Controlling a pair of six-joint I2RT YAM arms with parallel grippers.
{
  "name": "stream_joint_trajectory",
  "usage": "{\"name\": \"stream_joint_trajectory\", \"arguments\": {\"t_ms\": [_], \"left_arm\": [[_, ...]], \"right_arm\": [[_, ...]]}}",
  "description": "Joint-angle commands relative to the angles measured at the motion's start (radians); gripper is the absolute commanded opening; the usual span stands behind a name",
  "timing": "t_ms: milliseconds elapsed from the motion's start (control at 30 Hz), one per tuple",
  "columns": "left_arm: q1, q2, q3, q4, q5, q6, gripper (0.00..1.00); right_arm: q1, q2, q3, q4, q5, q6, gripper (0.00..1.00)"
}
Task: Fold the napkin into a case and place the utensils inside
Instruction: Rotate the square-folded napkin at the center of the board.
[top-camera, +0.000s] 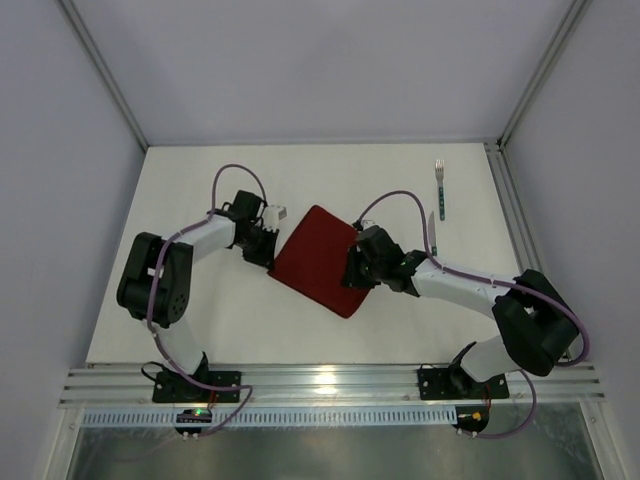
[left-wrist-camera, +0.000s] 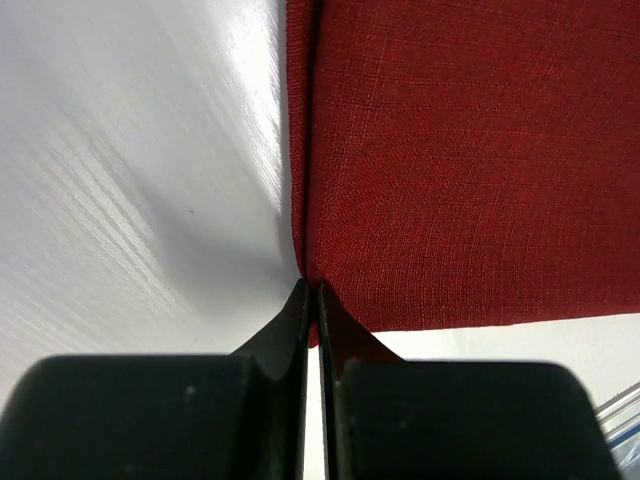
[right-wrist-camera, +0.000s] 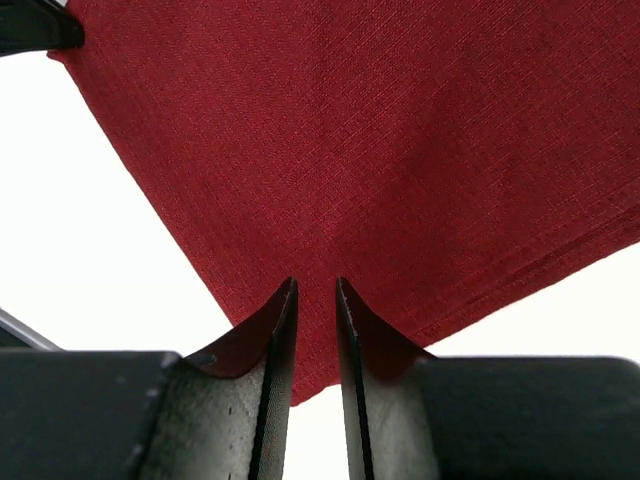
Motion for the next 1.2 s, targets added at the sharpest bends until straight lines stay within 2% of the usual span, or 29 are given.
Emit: {"name": "stream_joint_trajectory", "arguments": {"t_ms": [0, 233, 367, 467, 567, 633, 700, 767, 867, 967, 1167], "left_arm": [[0.0, -0.03, -0.038, -0.043, -0.017, 0.042, 0.0], [0.003, -0.16, -0.09, -0.178, -0.012, 0.155, 0.0], [0.0, -0.197, -0.073, -0.265, -0.012, 0.244, 0.08], [-0.001, -0.187, -0.059, -0.339, -0.012, 0.31, 0.12], [-0.001, -0.173, -0.064, -0.403, -0.008, 0.373, 0.26], [-0.001, -0.187, -0.075, -0.414, -0.029, 0.389, 0.46], [0.0, -0.208, -0.078, -0.405, -0.064, 0.387, 0.5], [0.0, -0.252, -0.069, -0.373, -0.078, 0.364, 0.5], [-0.006, -0.302, -0.038, -0.329, -0.075, 0.33, 0.44], [-0.027, -0.316, -0.019, -0.299, -0.052, 0.332, 0.42], [-0.08, -0.227, -0.03, -0.243, -0.099, 0.332, 0.35]], "right_arm": [[0.005, 0.017, 0.003, 0.103, -0.024, 0.023, 0.25], [0.016, 0.011, 0.066, 0.025, -0.015, -0.052, 0.25], [0.077, 0.037, 0.119, -0.04, -0.018, -0.076, 0.25], [0.093, 0.049, 0.082, -0.04, -0.044, -0.034, 0.25], [0.103, 0.045, -0.001, 0.024, -0.057, 0.034, 0.24], [0.117, 0.057, -0.038, 0.084, -0.099, 0.066, 0.2], [0.129, 0.071, -0.052, 0.1, -0.107, 0.072, 0.18], [0.134, 0.08, -0.078, 0.101, -0.108, 0.091, 0.16], [0.134, 0.059, -0.114, 0.11, -0.079, 0.112, 0.15], [0.134, 0.036, -0.087, 0.081, -0.056, 0.086, 0.15], [0.133, -0.018, 0.02, -0.054, 0.011, 0.031, 0.16]]}}
